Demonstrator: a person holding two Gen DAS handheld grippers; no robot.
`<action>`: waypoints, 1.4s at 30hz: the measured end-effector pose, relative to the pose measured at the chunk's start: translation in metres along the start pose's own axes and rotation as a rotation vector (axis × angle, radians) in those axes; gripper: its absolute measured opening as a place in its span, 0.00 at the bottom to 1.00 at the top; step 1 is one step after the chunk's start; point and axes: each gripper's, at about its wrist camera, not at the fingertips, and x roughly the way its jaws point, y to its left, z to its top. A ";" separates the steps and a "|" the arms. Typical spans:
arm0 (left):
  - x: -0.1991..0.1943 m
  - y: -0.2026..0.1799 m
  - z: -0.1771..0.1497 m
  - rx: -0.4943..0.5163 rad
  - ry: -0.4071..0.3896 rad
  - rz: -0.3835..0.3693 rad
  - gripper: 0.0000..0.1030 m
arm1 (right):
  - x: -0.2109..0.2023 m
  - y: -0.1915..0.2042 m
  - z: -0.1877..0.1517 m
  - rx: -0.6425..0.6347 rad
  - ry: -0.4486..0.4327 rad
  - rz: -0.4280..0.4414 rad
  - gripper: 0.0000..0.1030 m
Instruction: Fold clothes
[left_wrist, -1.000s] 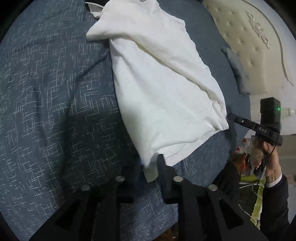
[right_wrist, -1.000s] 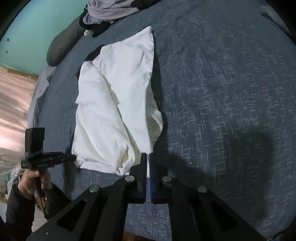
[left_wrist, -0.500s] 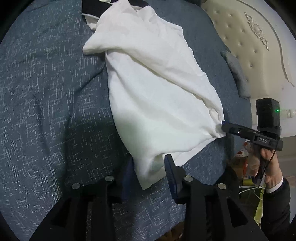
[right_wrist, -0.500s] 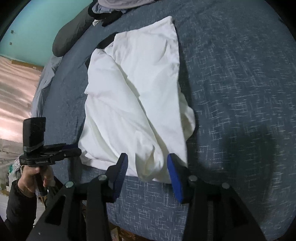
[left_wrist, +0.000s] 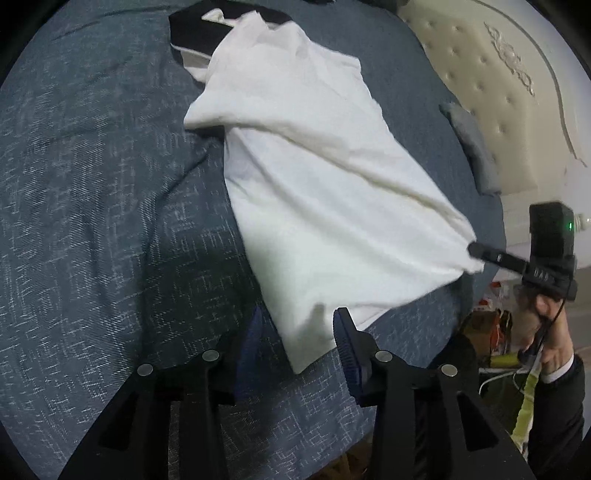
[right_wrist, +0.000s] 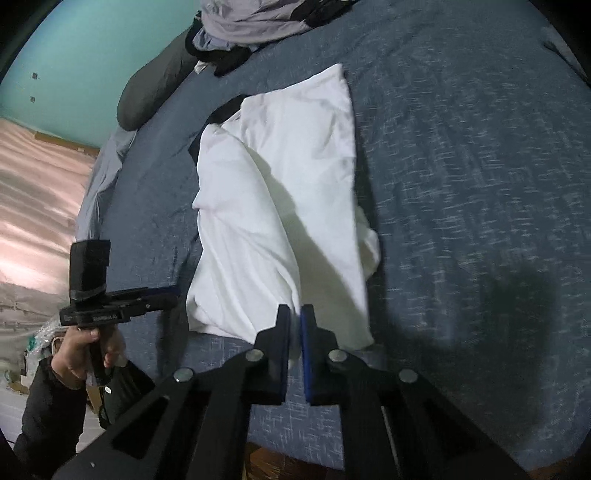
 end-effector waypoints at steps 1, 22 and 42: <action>0.005 0.000 -0.001 -0.002 0.012 -0.004 0.43 | 0.001 -0.004 -0.001 0.012 0.002 0.003 0.05; 0.013 0.010 -0.003 0.001 -0.001 -0.082 0.05 | 0.008 -0.012 -0.005 0.030 0.027 0.005 0.05; -0.025 0.043 0.001 -0.050 -0.132 -0.063 0.41 | 0.009 -0.003 -0.003 -0.056 0.053 -0.134 0.10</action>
